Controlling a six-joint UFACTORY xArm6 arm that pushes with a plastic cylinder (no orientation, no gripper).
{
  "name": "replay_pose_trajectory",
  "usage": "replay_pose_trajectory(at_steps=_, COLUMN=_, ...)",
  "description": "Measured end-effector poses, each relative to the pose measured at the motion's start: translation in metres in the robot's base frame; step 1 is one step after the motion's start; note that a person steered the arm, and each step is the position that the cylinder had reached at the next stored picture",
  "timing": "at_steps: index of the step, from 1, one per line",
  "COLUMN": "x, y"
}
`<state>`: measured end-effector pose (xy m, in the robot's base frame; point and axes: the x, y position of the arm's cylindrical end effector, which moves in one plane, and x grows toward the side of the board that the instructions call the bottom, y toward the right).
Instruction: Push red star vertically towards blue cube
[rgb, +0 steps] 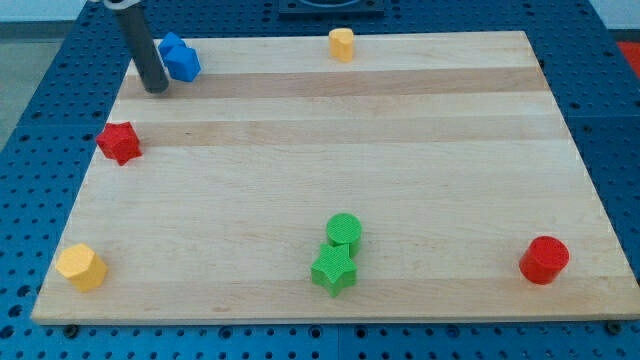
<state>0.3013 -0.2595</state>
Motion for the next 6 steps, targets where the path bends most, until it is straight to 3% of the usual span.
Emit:
replay_pose_trajectory(at_steps=1, x=0.010, y=-0.041)
replay_pose_trajectory(at_steps=5, x=0.061, y=-0.045)
replay_pose_trajectory(at_steps=6, x=0.094, y=-0.045)
